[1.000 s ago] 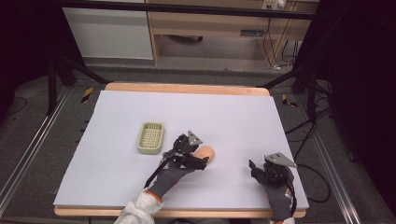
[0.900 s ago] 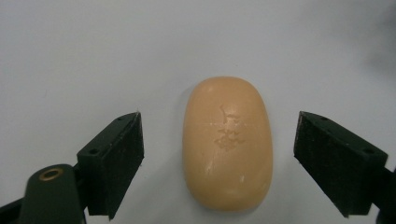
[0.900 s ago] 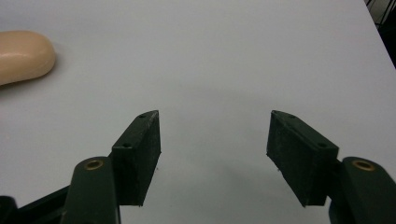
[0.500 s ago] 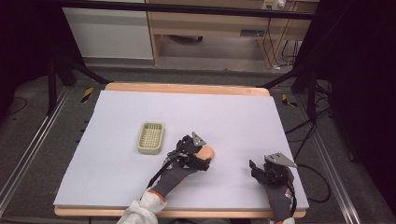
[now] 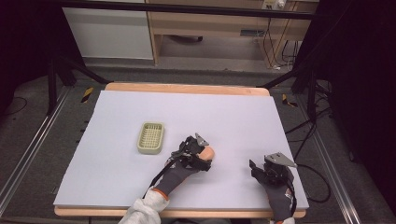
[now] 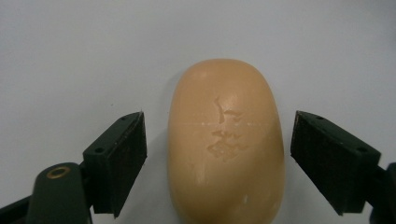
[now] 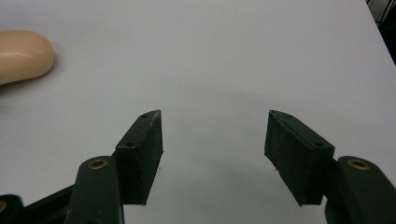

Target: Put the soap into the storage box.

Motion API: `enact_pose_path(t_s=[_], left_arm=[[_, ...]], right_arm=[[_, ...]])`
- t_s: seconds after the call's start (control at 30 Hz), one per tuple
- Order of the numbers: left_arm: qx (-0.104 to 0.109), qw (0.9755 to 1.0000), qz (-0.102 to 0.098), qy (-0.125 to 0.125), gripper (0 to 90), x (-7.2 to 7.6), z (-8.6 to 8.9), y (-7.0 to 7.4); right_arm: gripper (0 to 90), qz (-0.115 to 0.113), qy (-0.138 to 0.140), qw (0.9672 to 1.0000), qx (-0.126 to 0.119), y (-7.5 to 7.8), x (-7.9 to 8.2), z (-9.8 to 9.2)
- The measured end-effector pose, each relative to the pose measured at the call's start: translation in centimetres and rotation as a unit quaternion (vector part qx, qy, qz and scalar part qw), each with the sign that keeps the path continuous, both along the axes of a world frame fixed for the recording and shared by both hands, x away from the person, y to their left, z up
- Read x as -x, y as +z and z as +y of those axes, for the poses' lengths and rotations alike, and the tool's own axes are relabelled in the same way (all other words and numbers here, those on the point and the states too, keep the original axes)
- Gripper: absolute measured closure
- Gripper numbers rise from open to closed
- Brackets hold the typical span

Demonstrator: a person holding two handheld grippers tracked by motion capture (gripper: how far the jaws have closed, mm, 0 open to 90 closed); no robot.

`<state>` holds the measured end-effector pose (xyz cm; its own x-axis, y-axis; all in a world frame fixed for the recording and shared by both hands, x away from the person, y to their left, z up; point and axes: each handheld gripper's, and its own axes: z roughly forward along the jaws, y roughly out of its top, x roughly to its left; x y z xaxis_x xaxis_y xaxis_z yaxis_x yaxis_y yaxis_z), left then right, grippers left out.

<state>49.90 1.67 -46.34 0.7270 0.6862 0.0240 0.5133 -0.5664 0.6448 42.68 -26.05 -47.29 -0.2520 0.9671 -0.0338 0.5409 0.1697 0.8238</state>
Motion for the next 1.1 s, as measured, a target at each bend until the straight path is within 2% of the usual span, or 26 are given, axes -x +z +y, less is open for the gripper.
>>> enact_pose_path(t_s=[0.6,1.1], left_arm=[[-0.008,1.0000,0.006,0.000,30.6,-0.27,-0.60,-0.79],[-0.009,0.9999,0.010,-0.001,31.0,-0.35,-0.59,-0.83]], right_arm=[[37.4,0.003,0.001,1.0000,0.000,-0.05,-0.05,-0.01],[37.4,0.003,0.000,1.0000,0.000,-0.05,-0.07,-0.01]])
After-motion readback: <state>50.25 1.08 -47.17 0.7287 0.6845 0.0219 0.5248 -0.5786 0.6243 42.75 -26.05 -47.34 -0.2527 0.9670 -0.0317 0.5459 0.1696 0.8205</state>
